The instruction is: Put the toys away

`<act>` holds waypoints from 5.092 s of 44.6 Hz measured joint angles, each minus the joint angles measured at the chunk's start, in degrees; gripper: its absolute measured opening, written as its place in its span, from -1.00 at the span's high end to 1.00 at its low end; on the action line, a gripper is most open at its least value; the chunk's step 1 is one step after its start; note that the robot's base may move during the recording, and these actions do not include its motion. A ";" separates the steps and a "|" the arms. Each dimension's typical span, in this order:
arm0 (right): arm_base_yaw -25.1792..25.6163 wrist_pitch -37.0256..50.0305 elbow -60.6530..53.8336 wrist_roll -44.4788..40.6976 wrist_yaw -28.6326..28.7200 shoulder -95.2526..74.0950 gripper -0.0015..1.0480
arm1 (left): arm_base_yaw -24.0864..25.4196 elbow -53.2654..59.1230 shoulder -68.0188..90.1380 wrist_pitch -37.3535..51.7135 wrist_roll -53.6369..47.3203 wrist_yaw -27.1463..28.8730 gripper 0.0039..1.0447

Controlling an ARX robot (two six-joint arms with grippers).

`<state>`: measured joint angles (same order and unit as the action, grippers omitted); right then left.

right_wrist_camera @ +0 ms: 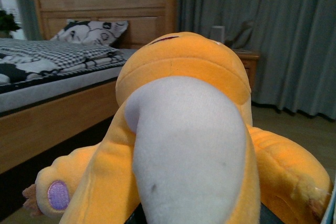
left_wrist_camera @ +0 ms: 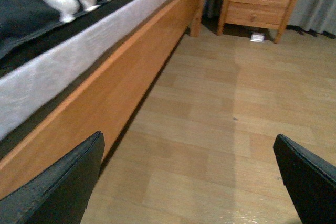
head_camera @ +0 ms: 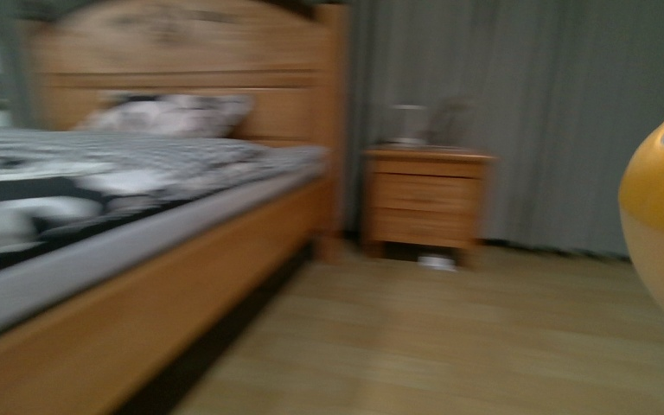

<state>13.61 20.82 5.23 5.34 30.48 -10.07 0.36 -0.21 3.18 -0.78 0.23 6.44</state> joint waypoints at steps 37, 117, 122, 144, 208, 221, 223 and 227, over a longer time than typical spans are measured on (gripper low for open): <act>-0.02 0.00 0.00 -0.02 0.17 0.04 0.81 | -0.15 0.00 0.24 0.00 0.00 -0.61 -0.89; 0.00 0.00 0.00 -0.02 0.15 0.07 0.81 | -0.15 0.00 0.68 0.00 0.00 -0.59 -0.89; 0.00 0.00 0.00 -0.02 0.15 0.07 0.81 | -0.15 0.00 0.66 0.00 0.00 -0.59 -0.89; 0.00 0.00 0.00 -0.02 0.20 0.07 0.81 | -0.15 0.00 0.85 0.00 0.00 -0.59 -0.89; -0.07 0.00 -0.02 -0.04 0.20 -0.07 0.82 | -0.04 0.00 1.31 -0.04 0.00 -0.04 -0.89; 0.00 0.00 0.00 -0.04 0.00 0.04 0.82 | -0.09 0.00 1.38 -0.07 0.00 -0.17 -0.89; 0.00 0.00 0.00 -0.04 0.09 0.02 0.82 | -0.09 0.00 1.53 -0.07 0.00 -0.09 -0.89; 0.00 0.00 -0.02 -0.04 0.04 0.02 0.82 | -0.09 0.00 1.53 -0.07 0.00 -0.11 -0.89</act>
<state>13.61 20.82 5.21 5.30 30.52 -10.04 0.27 -0.21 4.71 -0.84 0.23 6.33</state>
